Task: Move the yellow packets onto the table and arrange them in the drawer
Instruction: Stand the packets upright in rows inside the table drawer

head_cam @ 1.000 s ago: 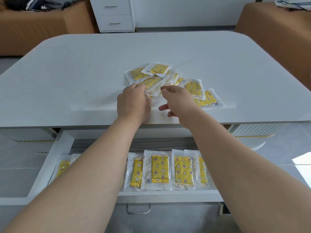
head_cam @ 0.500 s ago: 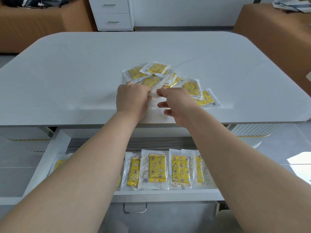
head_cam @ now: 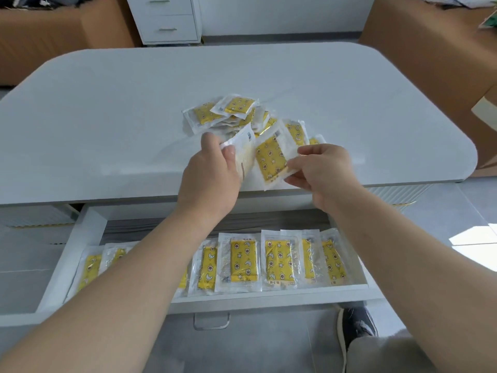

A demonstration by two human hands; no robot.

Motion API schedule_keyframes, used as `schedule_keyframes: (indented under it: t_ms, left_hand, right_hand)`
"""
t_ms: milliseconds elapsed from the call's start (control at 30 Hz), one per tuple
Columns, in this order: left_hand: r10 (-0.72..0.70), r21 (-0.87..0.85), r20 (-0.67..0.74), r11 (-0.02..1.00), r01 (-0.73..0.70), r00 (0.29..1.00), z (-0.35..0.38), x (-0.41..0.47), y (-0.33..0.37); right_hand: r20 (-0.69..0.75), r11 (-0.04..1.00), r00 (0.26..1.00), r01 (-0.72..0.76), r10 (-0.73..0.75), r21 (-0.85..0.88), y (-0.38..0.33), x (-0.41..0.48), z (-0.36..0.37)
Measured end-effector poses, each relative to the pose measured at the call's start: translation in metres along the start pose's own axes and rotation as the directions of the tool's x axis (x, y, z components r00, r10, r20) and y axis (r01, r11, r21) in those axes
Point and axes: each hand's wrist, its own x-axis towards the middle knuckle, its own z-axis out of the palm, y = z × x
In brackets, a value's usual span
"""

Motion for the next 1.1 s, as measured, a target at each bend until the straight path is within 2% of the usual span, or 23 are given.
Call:
schedule_keyframes:
  t_ms: [167, 233, 333, 433, 500, 633, 800, 967, 1100]
  left_hand:
    - [-0.2, -0.155, 0.011, 0.968, 0.199, 0.98, -0.003, -0.001, -0.004]
    - [-0.271, -0.243, 0.011, 0.933, 0.265, 0.963, -0.002, -0.003, -0.004]
    - [-0.386, -0.42, 0.045, 0.83, 0.367, 0.922, 0.0, -0.006, -0.006]
    - [-0.465, -0.534, 0.092, 0.723, 0.437, 0.881, -0.005, -0.007, -0.007]
    - [-0.457, -0.564, 0.089, 0.709, 0.422, 0.885, -0.012, -0.008, -0.007]
    - [-0.372, -0.57, 0.02, 0.759, 0.316, 0.928, -0.027, -0.012, -0.004]
    - [-0.37, -0.685, 0.063, 0.659, 0.31, 0.927, -0.032, -0.017, 0.002]
    - [-0.408, -0.773, 0.116, 0.536, 0.34, 0.906, -0.03, -0.014, 0.002]
    - [-0.426, -0.827, 0.124, 0.455, 0.33, 0.896, -0.028, -0.011, 0.007]
  right_hand:
    - [0.006, 1.0, 1.0, -0.006, 0.006, -0.014, 0.003, -0.007, -0.009]
    - [0.047, 0.999, 0.998, -0.033, 0.031, 0.041, 0.004, -0.012, -0.009]
    - [0.121, 0.985, 0.989, -0.102, 0.085, 0.137, 0.004, -0.014, -0.008]
    - [0.136, 0.984, 0.987, -0.1, 0.08, 0.148, 0.004, -0.014, -0.005]
    - [0.142, 0.985, 0.987, -0.095, 0.074, 0.144, 0.004, -0.015, -0.005]
    - [0.122, 0.989, 0.992, -0.061, 0.045, 0.137, 0.001, -0.019, -0.007]
    - [0.075, 0.991, 0.996, 0.037, -0.047, 0.129, 0.0, -0.022, -0.011]
    - [0.024, 0.969, 0.997, 0.07, -0.078, 0.238, -0.006, -0.025, -0.01]
    - [0.052, 0.964, 0.995, 0.067, -0.083, 0.257, -0.006, -0.024, -0.009]
